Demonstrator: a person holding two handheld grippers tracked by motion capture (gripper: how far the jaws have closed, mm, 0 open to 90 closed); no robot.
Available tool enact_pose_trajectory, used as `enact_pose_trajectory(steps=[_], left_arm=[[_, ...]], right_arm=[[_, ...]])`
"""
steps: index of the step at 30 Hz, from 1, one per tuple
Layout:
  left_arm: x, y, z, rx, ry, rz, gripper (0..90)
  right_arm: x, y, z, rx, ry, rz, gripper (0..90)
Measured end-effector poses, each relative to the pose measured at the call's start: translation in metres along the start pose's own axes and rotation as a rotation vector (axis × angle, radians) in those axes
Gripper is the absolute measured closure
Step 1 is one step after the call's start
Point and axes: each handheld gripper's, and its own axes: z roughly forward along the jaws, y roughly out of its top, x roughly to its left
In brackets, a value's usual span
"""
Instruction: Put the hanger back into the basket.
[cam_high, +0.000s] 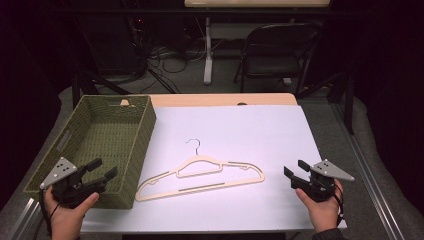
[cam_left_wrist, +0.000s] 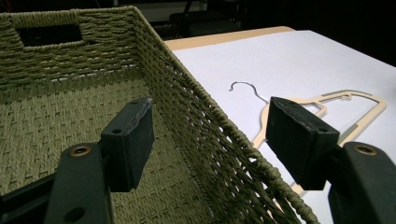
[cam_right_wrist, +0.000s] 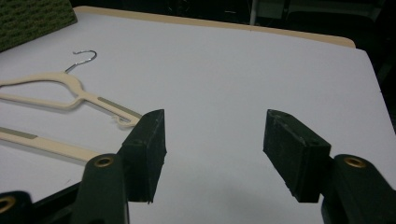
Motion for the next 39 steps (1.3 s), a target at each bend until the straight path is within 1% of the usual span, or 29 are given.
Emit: enact_pose_trajectory(steps=[2,3,4,5,6,7,8,9,11,15,17,18,19,20,22,23,24,25,26,27,28,31,32,33,35,36,37,38,39], left_arm=[[0.001,0.000,-0.001,-0.003,0.001,-0.004,31.8],[0.001,0.000,-0.001,-0.003,0.001,-0.004,31.5],[0.002,0.000,-0.001,-0.008,0.000,-0.013,31.1],[0.002,0.000,-0.001,-0.010,0.002,-0.012,30.8],[0.002,0.001,-0.001,-0.013,0.004,-0.013,30.2],[0.002,0.001,-0.001,-0.013,0.004,-0.013,29.9],[0.002,0.001,-0.002,-0.011,0.005,-0.009,29.5],[0.002,0.001,-0.002,-0.009,0.006,-0.011,29.0],[0.003,0.002,-0.002,-0.006,0.008,-0.014,28.7],[0.005,0.003,0.000,-0.005,0.003,-0.025,27.6],[0.005,0.004,0.001,-0.003,0.003,-0.018,27.5],[0.005,0.004,0.001,-0.003,0.003,-0.018,27.6],[0.005,0.005,0.002,-0.001,0.003,-0.015,27.6],[0.005,0.005,0.002,0.000,0.007,-0.013,27.6],[0.004,0.005,0.001,-0.001,0.009,-0.007,27.7],[0.004,0.005,0.001,-0.001,0.009,-0.007,27.7],[0.002,0.006,0.000,0.000,0.007,-0.002,27.7],[0.002,0.006,-0.001,-0.001,0.006,0.000,27.7],[0.002,0.006,-0.001,-0.001,0.006,0.000,27.9],[0.002,0.006,-0.004,-0.004,0.009,0.000,27.9],[0.001,0.006,-0.005,-0.008,0.011,-0.003,28.0],[0.001,0.007,-0.007,-0.015,0.012,-0.004,28.2],[0.001,0.008,-0.008,-0.019,0.013,-0.003,28.2],[0.001,0.009,-0.010,-0.020,0.012,-0.002,28.5],[0.002,0.009,-0.010,-0.020,0.016,-0.002,28.8],[0.002,0.009,-0.010,-0.020,0.016,-0.002,28.9],[0.002,0.008,-0.010,-0.018,0.015,-0.003,28.9],[0.002,0.008,-0.009,-0.015,0.012,-0.001,29.0],[0.002,0.008,-0.009,-0.015,0.012,-0.001,29.1]], right_arm=[[0.002,-0.001,0.002,0.006,0.003,-0.021,38.5],[0.002,-0.001,0.002,0.006,0.003,-0.021,38.5],[0.005,-0.001,0.006,-0.008,0.002,-0.042,37.4],[0.006,0.000,0.004,0.027,0.010,-0.060,37.3],[0.007,-0.001,0.008,-0.005,0.008,-0.059,37.3],[0.008,0.000,0.008,0.008,0.011,-0.058,37.3],[0.008,0.002,0.005,0.056,0.022,-0.070,35.8],[0.009,0.004,0.005,0.070,0.023,-0.074,34.8],[0.010,0.004,0.007,0.057,0.018,-0.081,34.7],[0.012,0.009,0.010,0.060,0.028,-0.086,33.1],[0.013,0.016,0.012,0.069,0.022,-0.104,32.8],[0.014,0.020,0.012,0.080,0.033,-0.110,32.8],[0.014,0.024,0.012,0.105,0.048,-0.120,33.0],[0.016,0.028,0.014,0.092,0.050,-0.136,33.1],[0.020,0.039,0.015,0.131,0.071,-0.179,34.3],[0.020,0.039,0.015,0.131,0.071,-0.179,34.3],[0.026,0.051,0.018,0.120,0.084,-0.218,34.4],[0.029,0.059,0.018,0.136,0.097,-0.238,34.8],[0.029,0.059,0.018,0.136,0.097,-0.238,34.8],[0.035,0.072,0.021,0.140,0.126,-0.257,35.5],[0.039,0.078,0.023,0.132,0.142,-0.266,35.6],[0.048,0.096,0.031,0.140,0.181,-0.286,37.3],[0.048,0.096,0.031,0.140,0.181,-0.286,37.3],[0.054,0.106,0.038,0.138,0.197,-0.300,37.8],[0.057,0.113,0.043,0.142,0.218,-0.303,39.3],[0.057,0.113,0.043,0.142,0.218,-0.303,39.3],[0.060,0.120,0.050,0.152,0.242,-0.320,42.2],[0.062,0.122,0.052,0.163,0.252,-0.324,42.3],[0.062,0.122,0.052,0.163,0.252,-0.324,42.3]])
